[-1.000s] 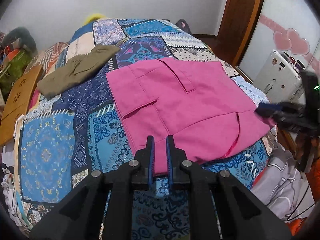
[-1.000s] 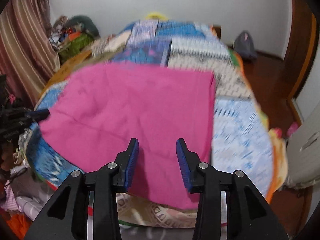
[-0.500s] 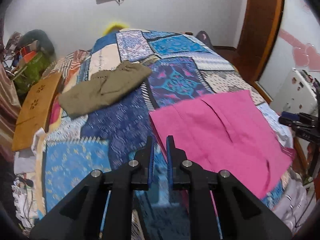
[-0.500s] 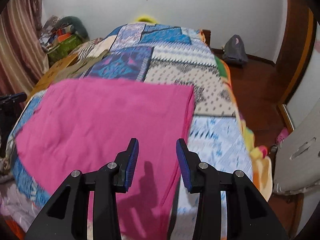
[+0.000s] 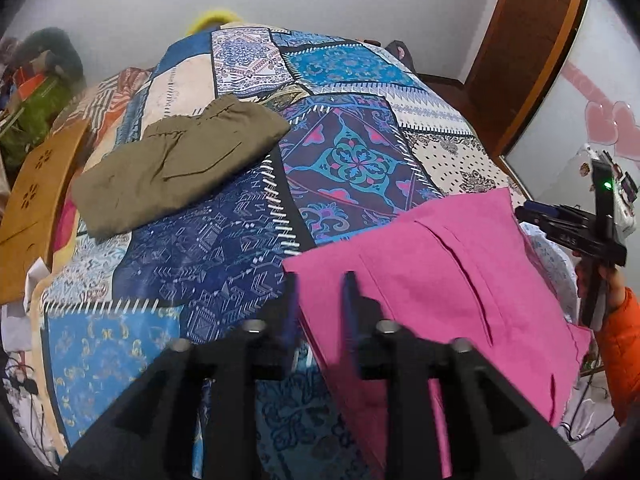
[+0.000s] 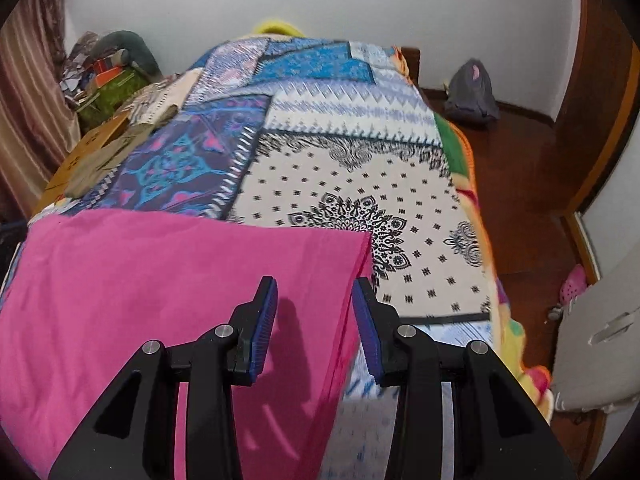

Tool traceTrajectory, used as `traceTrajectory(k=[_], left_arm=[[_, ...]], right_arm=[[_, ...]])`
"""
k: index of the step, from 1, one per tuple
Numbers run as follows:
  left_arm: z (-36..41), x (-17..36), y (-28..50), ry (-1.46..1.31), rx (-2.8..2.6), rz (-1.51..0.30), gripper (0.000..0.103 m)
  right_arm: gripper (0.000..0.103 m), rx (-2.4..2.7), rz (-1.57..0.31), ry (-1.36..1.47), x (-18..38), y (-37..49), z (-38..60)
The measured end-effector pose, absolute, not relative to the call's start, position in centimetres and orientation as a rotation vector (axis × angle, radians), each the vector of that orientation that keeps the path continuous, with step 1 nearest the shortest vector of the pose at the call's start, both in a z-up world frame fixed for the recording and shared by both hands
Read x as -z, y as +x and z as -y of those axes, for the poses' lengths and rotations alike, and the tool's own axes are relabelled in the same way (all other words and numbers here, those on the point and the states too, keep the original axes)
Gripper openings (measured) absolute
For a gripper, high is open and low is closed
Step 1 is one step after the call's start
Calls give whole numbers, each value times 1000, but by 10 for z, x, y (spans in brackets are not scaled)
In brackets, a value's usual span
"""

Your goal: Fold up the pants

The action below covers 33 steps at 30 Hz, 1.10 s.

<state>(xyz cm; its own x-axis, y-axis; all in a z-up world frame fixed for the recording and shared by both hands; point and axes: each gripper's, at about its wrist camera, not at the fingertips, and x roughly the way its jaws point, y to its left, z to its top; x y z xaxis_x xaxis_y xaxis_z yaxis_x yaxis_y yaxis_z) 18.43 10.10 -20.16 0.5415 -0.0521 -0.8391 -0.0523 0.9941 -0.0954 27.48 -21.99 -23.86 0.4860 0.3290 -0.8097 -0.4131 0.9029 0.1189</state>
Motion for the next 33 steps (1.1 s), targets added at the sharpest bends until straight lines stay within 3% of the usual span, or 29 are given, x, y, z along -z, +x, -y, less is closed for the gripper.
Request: traceTrajectory(k=[2, 7, 9, 11, 16, 24, 27, 29, 33], left_arm=[[-99, 207, 191, -91, -13, -1008, 44], [-100, 230, 200, -89, -22, -1064, 52], [-104, 235, 201, -107, -33, -1062, 58], [-106, 237, 201, -119, -39, -1054, 61], [-107, 238, 202, -64, -98, -1046, 61], [-108, 229, 202, 12, -136, -1036, 62], [-108, 208, 192, -1, -110, -992, 62], [-108, 195, 188, -29, -82, -966, 62], [-96, 186, 191, -58, -41, -943, 62]], right_arm=[[36, -451, -997, -84, 251, 284, 220], [35, -509, -1086, -37, 272, 295, 218], [25, -527, -1071, -35, 272, 295, 216], [9, -526, -1034, -55, 269, 293, 213], [5, -495, -911, -132, 252, 289, 205], [5, -436, -947, -163, 247, 308, 199], [15, -431, -940, -202, 230, 300, 198], [29, -451, -914, -188, 215, 292, 200], [34, -557, -876, -112, 187, 275, 191]])
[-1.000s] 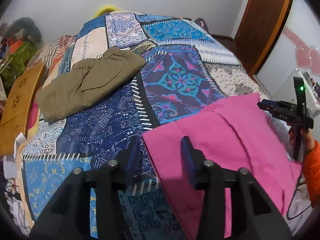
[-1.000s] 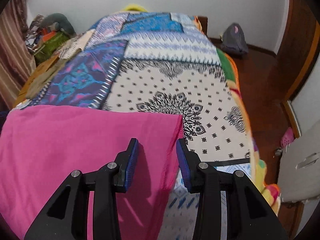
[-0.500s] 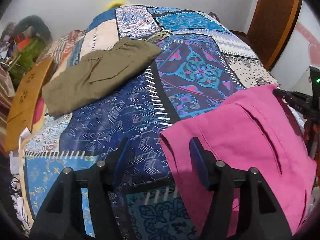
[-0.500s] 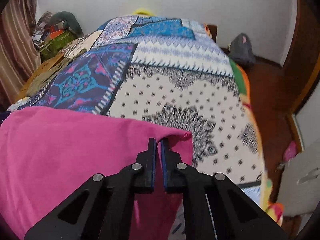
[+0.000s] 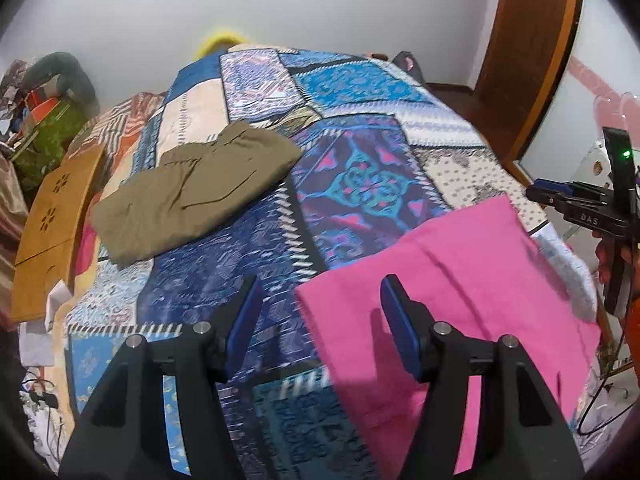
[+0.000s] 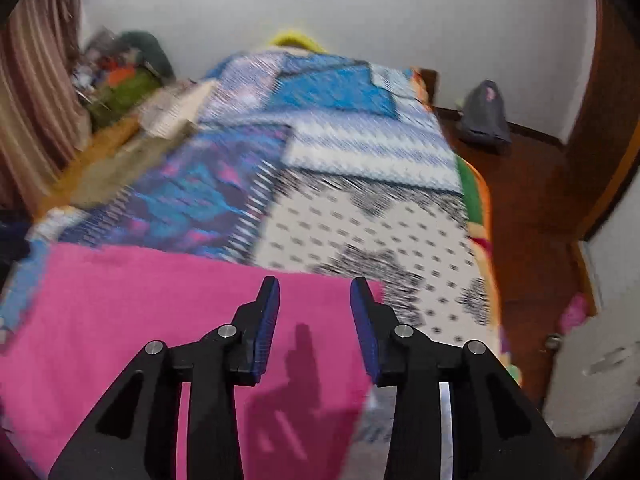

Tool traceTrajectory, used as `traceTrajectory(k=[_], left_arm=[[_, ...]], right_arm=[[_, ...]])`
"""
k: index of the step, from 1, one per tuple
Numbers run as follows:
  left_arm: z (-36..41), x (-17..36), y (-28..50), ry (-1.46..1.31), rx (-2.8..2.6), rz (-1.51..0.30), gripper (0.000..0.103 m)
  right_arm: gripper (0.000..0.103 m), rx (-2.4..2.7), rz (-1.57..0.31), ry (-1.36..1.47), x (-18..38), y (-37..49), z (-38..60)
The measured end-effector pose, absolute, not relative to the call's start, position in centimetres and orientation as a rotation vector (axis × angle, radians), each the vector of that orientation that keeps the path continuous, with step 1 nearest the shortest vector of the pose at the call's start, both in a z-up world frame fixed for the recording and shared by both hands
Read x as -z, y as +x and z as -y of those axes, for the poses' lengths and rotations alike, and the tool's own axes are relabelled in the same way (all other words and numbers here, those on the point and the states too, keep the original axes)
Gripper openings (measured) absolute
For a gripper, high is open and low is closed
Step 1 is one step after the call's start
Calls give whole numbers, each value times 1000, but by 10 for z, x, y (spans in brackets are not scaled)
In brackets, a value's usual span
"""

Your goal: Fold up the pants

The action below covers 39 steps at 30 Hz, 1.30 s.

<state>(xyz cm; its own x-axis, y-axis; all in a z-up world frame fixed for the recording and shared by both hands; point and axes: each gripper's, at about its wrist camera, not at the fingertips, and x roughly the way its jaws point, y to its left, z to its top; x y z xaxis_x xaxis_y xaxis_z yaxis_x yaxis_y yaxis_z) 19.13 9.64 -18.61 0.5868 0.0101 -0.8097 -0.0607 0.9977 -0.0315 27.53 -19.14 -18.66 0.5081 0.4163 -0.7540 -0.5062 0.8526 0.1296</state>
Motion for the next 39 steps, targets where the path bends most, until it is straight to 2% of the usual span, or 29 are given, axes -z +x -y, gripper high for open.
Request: traceTrajectory(k=[5, 11, 12, 14, 17, 18, 20, 23, 27, 39], left_arm=[[-80, 201, 206, -123, 30, -1015, 50], [-72, 227, 211, -99, 44, -1075, 50], [-73, 231, 211, -84, 32, -1076, 50], [-79, 235, 208, -82, 33, -1070, 51], [-88, 235, 204, -102, 24, -1065, 52], [-91, 235, 201, -103, 10, -1063, 59], [-98, 237, 197, -109, -24, -1056, 64], [-113, 243, 191, -112, -112, -1089, 64], [-126, 233, 178, -168, -130, -1084, 61], [-77, 158, 115, -142, -59, -939, 64]], right_arm=[[34, -708, -879, -126, 181, 260, 147], [34, -819, -1019, -239, 225, 259, 106], [34, -811, -1023, -238, 231, 260, 109], [42, -788, -1028, -208, 235, 263, 121], [42, -668, -1045, -199, 245, 272, 150], [42, -640, -1065, -181, 251, 274, 162], [58, -620, -1091, -95, 258, 277, 186], [57, -493, -1089, -138, 261, 272, 208], [57, -424, -1070, -91, 248, 260, 236], [60, -405, -741, -25, 136, 183, 255]])
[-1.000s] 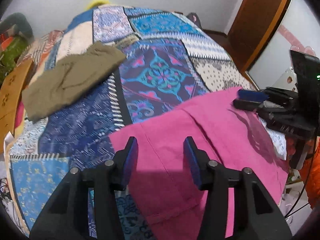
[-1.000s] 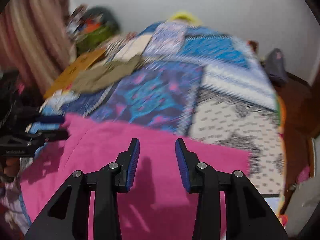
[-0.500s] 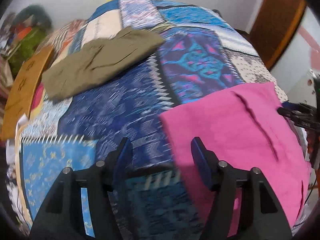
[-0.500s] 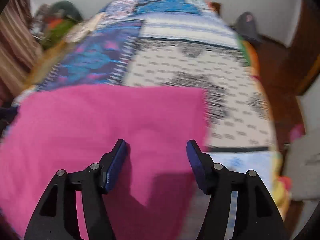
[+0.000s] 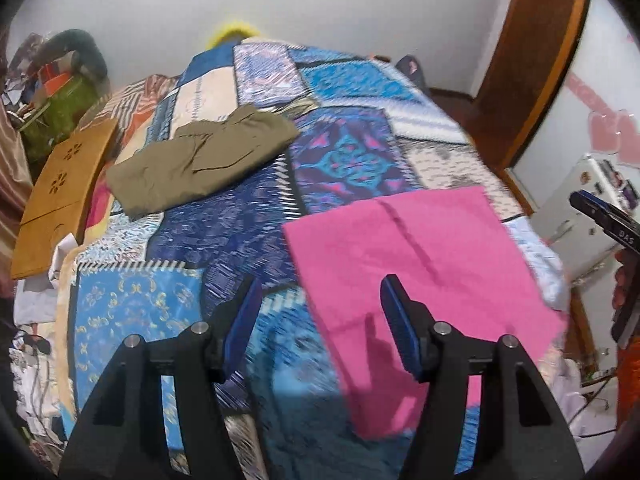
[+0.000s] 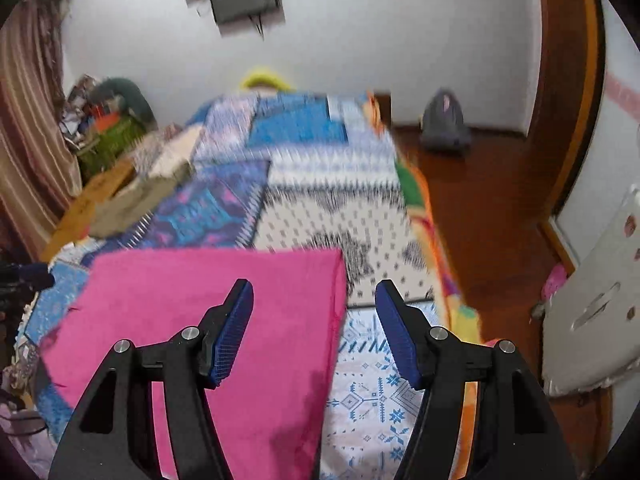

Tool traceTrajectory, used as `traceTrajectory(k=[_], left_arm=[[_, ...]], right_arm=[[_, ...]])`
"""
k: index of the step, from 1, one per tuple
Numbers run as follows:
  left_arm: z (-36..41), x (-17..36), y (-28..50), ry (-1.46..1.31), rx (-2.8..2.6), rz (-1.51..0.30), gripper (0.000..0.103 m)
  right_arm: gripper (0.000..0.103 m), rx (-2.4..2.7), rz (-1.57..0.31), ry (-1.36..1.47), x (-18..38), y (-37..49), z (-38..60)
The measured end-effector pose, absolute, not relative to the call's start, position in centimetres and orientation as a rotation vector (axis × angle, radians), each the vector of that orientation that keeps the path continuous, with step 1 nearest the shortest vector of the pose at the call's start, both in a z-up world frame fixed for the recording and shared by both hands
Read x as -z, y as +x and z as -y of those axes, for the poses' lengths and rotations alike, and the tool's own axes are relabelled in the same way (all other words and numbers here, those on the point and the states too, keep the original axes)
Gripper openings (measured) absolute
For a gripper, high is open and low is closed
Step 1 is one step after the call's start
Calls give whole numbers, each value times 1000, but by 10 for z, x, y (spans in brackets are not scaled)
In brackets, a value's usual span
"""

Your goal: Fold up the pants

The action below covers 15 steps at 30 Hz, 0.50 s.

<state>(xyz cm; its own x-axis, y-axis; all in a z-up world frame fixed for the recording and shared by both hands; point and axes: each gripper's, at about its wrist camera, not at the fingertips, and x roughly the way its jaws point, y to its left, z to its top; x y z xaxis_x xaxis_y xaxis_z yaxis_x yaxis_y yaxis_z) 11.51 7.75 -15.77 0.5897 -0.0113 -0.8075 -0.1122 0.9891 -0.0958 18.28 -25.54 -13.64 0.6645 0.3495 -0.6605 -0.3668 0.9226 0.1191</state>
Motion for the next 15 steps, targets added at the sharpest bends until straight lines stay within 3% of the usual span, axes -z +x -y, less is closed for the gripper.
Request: traceTrajectory(k=[6, 15], left_arm=[[-47, 141, 78, -157, -2, -889, 67], [-21, 166, 41, -237, 52, -953, 68]], right_arm=[[60, -451, -659, -47, 115, 144, 243], [60, -507, -645, -161, 144, 96, 203]])
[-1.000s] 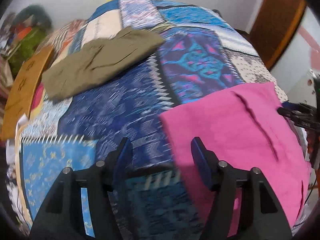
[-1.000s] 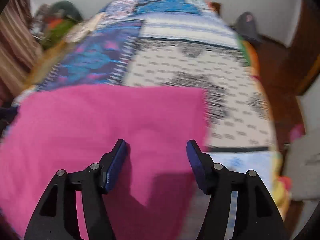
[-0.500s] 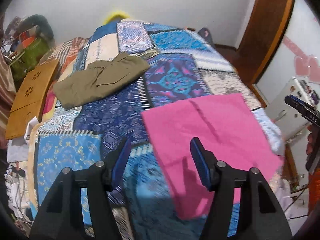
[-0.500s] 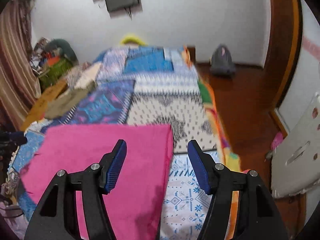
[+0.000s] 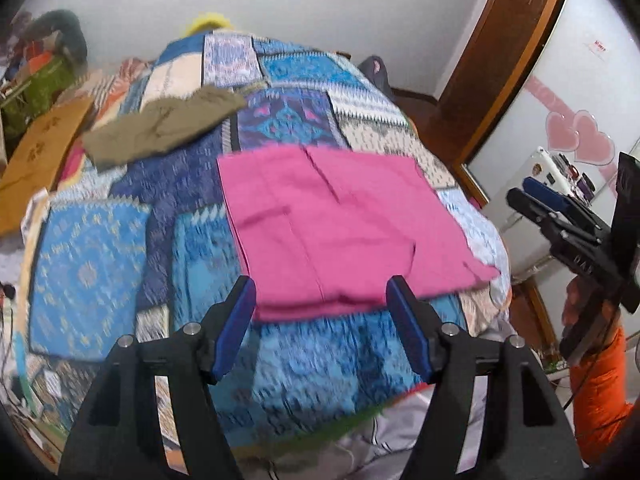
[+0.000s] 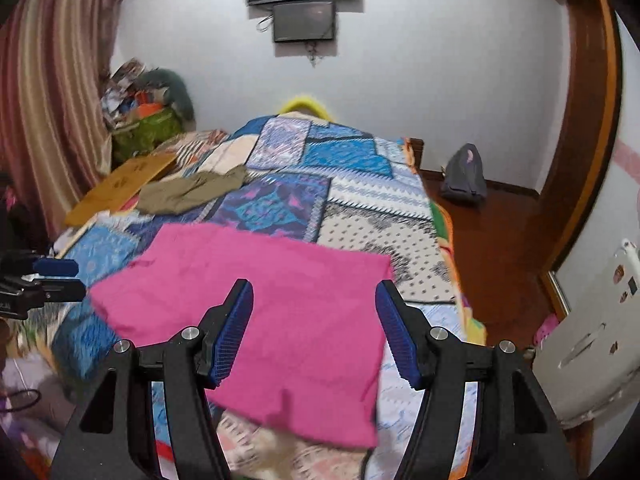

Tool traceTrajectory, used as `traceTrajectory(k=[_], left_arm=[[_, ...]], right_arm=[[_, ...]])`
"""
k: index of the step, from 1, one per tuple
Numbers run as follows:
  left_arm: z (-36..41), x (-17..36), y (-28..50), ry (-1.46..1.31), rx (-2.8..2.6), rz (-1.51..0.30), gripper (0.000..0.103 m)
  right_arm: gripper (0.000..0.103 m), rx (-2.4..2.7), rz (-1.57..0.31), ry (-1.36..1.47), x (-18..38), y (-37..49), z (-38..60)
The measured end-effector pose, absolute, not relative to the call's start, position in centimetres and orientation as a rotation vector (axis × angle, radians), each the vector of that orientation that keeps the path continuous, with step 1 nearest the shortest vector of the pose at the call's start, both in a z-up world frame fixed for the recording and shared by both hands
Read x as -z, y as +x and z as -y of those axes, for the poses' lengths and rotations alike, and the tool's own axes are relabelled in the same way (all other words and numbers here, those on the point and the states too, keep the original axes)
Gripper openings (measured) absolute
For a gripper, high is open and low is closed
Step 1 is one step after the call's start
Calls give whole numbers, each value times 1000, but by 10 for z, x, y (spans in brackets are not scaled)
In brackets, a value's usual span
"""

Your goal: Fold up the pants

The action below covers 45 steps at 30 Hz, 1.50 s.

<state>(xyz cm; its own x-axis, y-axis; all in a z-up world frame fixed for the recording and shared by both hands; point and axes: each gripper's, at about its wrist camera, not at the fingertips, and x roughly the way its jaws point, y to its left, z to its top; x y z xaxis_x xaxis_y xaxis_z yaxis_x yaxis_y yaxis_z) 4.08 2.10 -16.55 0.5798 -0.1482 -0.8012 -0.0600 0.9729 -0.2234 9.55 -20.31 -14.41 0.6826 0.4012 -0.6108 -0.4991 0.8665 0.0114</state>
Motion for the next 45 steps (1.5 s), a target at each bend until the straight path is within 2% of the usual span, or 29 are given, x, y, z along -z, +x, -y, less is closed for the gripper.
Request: traceTrajectory(k=[8, 13, 21, 22, 24, 26, 35, 37, 40, 45], left_arm=[[-20, 203, 34, -427, 125, -1075, 68], [-18, 207, 42, -461, 127, -1057, 71], [-43, 221, 70, -744, 106, -1036, 71], [-43, 222, 73, -743, 96, -1037, 69], [-44, 220, 79, -716, 60, -1040, 55], [-44, 220, 86, -694, 38, -1042, 49], [-54, 225, 104, -709, 17, -1017, 48], [-54, 227, 112, -697, 0, -1010, 43], [-52, 228, 122, -639, -33, -1008, 24], [-53, 226, 122, -550, -12, -984, 16]], right_arm=[[60, -539, -738, -228, 191, 93, 174], [60, -551, -802, -238, 211, 101, 171], [59, -594, -852, -181, 217, 105, 174], [59, -600, -860, -169, 218, 106, 175], [59, -609, -869, -151, 218, 107, 175], [59, -614, -873, -139, 219, 108, 176], [59, -627, -883, -116, 221, 109, 178], [59, -627, -885, -112, 221, 110, 179], [60, -623, -887, -110, 220, 110, 179], [60, -623, -899, -113, 220, 114, 177]])
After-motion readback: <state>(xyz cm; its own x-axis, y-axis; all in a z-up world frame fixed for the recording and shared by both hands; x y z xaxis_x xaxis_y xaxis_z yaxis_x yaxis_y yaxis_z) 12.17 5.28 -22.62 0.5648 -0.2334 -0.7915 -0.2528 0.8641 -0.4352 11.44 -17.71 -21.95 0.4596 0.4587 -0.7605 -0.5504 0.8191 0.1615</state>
